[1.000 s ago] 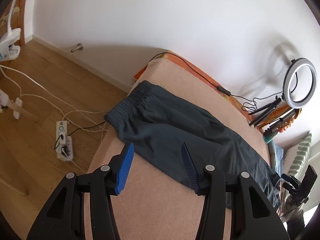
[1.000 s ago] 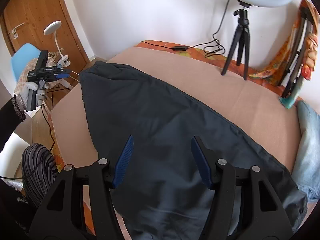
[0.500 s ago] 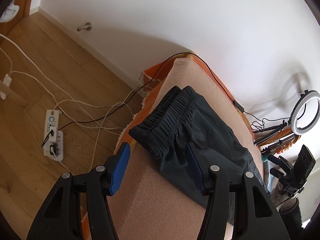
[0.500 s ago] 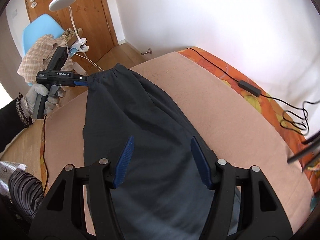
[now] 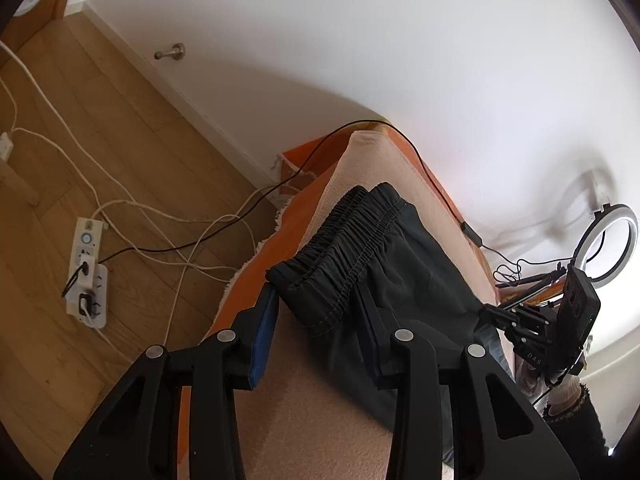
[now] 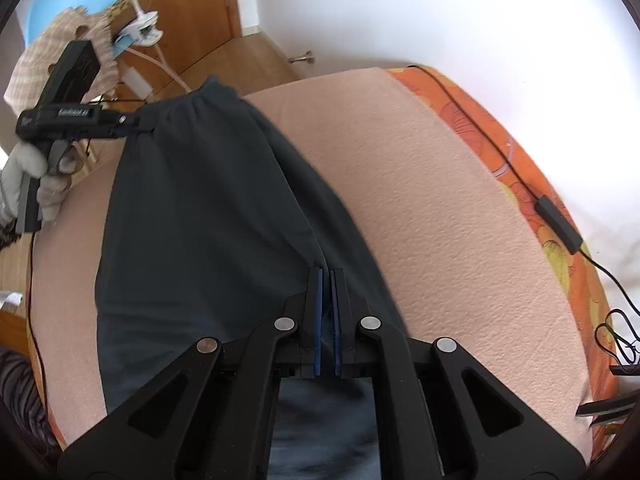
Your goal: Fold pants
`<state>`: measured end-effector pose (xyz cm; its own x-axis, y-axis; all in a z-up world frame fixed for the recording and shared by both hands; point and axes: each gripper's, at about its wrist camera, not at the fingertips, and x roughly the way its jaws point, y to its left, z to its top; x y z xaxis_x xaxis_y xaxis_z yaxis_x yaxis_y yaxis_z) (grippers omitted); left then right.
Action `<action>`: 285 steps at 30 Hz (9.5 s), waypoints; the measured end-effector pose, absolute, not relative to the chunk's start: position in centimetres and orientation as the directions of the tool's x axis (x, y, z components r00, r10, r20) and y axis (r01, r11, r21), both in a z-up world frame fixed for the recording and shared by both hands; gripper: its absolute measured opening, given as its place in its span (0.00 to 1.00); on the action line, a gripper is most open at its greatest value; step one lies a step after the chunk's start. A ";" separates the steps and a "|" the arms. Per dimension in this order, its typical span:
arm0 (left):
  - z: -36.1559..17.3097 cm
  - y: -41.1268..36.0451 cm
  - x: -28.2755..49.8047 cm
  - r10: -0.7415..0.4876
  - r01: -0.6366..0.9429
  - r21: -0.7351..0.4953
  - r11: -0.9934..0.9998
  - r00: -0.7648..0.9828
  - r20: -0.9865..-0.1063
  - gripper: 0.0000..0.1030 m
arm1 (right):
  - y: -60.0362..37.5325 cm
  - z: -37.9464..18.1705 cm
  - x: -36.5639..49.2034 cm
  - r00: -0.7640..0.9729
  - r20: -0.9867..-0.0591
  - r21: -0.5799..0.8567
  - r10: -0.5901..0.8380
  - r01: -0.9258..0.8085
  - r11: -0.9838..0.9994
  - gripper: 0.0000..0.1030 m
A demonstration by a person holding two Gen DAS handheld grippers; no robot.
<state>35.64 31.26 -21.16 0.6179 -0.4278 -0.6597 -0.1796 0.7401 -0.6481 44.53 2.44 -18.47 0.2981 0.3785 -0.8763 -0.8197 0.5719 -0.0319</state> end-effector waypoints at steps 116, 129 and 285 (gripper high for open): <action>-15.1 22.5 34.2 -0.345 0.130 -0.371 0.919 0.718 -0.604 0.17 | 15.9 -17.3 48.7 -0.056 -0.800 0.554 0.597 -0.451 0.700 0.63; -15.4 15.7 31.6 -0.340 0.294 -0.181 0.939 0.694 -0.635 0.17 | 15.5 -20.5 47.3 -0.093 -0.906 0.402 0.413 -0.494 0.770 0.38; -11.9 -11.4 19.7 -0.451 0.521 -0.185 0.834 0.448 -0.772 0.52 | -61.2 -17.4 22.5 0.336 -0.910 0.289 0.243 0.094 0.953 0.20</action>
<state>19.68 -11.38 -11.89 0.4477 -0.4507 -0.7723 0.5207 0.8336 -0.1846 22.54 -61.15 -17.37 0.3360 0.2427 -0.9101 0.0938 0.9528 0.2887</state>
